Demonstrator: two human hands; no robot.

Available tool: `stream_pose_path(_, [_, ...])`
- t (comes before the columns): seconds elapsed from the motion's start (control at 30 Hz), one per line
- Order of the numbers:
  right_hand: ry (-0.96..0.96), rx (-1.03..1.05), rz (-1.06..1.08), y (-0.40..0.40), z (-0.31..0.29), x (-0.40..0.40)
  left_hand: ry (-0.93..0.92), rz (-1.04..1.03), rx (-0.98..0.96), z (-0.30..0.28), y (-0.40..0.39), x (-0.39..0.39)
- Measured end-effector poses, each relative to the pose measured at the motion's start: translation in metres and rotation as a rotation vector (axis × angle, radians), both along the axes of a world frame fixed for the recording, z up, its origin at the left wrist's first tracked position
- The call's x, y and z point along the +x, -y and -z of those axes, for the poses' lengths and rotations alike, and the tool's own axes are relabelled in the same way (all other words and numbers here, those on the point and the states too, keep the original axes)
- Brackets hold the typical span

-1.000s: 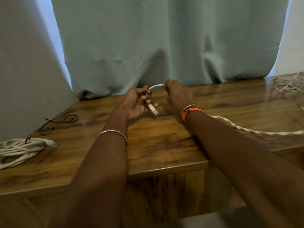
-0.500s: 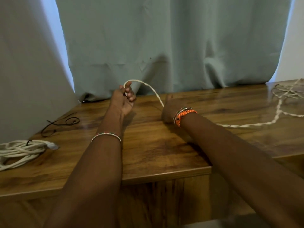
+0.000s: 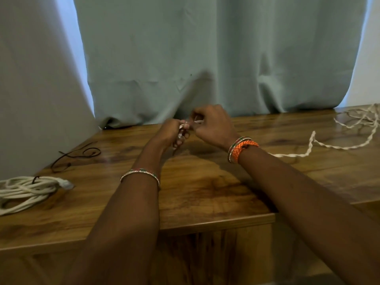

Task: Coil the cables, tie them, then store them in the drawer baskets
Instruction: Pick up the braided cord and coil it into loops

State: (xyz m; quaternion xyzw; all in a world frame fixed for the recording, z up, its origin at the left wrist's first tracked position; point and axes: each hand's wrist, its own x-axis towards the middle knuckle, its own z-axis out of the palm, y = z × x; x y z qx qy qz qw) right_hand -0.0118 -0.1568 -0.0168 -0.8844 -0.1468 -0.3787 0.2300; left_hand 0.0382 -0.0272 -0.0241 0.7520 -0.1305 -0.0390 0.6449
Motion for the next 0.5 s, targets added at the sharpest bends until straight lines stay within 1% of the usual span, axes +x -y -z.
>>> stream_pose_path(0.03, [0.014,0.071,0.035,0.006,0.001,0.005,-0.043,0.046,-0.014,-0.001,0.000,0.000])
stream_pose_path(0.1, [0.046,0.119,0.113,0.013,0.004,0.012,-0.148,0.205,-0.102,-0.005,0.001,-0.004])
stream_pose_path(0.17, [0.105,0.074,0.170,0.016,0.005,0.015,-0.215,0.370,-0.200,-0.010,0.002,-0.009])
stream_pose_path(0.2, [0.133,0.045,0.196,0.016,0.005,0.015,-0.220,0.414,-0.240,-0.011,0.002,-0.010])
stream_pose_path(0.27, [0.162,0.000,0.256,0.017,0.005,0.013,-0.204,0.447,-0.268,-0.013,0.001,-0.011])
stream_pose_path(0.37, [0.155,-0.054,0.343,0.021,0.005,0.011,-0.182,0.476,-0.271,-0.015,0.000,-0.018])
stream_pose_path(0.5, [0.113,0.064,0.408,0.031,0.004,0.015,-0.155,0.547,-0.296,-0.022,0.007,-0.027])
